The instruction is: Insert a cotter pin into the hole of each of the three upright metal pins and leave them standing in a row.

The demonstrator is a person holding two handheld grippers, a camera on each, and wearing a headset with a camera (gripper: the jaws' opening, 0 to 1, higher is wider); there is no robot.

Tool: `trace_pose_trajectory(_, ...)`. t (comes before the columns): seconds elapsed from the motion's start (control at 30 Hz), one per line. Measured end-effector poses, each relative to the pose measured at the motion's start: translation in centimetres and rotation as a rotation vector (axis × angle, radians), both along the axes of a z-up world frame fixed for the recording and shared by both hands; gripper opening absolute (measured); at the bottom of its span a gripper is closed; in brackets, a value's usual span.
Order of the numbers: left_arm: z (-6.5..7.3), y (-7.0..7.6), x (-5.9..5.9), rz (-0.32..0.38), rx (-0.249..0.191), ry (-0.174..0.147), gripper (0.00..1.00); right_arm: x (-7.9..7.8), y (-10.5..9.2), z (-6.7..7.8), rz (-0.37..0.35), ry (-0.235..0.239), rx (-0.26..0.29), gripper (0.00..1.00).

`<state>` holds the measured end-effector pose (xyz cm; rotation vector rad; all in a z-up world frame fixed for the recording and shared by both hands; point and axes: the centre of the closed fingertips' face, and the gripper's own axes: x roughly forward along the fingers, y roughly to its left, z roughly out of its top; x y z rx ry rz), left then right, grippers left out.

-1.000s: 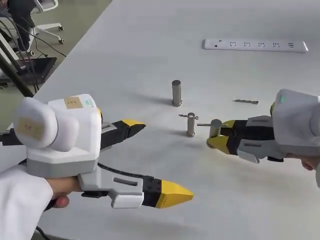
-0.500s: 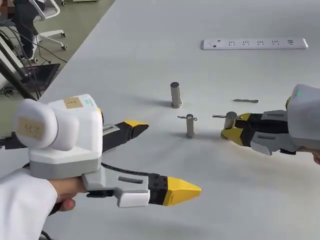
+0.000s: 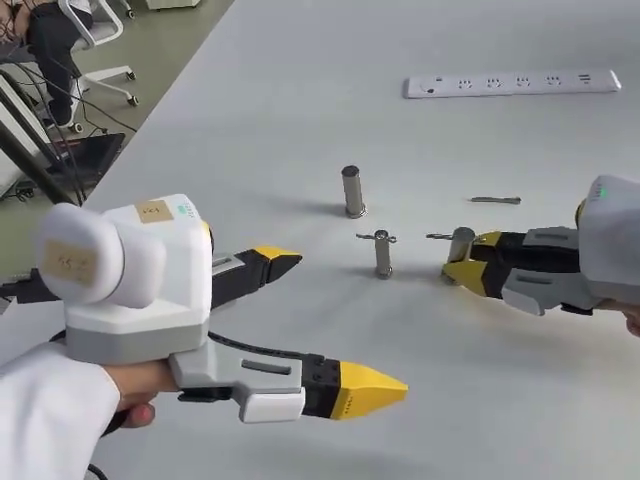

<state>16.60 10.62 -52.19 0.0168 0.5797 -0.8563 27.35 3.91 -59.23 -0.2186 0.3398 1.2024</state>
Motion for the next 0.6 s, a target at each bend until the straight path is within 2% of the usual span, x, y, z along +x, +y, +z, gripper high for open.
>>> trace_pose_trajectory(0.2, -0.1, 0.0, -0.1, -0.007, -0.005, 0.000, 0.99, -0.6, 0.2, 0.4, 0.001, 0.015, 0.016, 0.09)
trace_pose_trajectory(0.3, -0.2, 0.1, -0.2, -0.009, -0.009, 0.000, 0.99, -0.7, 0.2, 0.4, -0.012, 0.036, 0.031, 0.09)
trace_pose_trajectory(0.33, -0.2, 0.1, -0.2, -0.009, -0.009, 0.001, 0.99, -0.7, 0.3, 0.6, -0.021, 0.063, 0.049, 0.10)
trace_pose_trajectory(0.37, -0.3, 0.2, -0.2, -0.010, -0.007, 0.001, 0.99, -0.7, 0.2, 0.7, -0.021, 0.059, 0.052, 0.11)
trace_pose_trajectory(0.6, -0.3, 0.4, -0.4, -0.025, -0.018, -0.005, 0.99, -1.7, 0.0, 2.2, -0.044, 0.063, 0.068, 0.24)
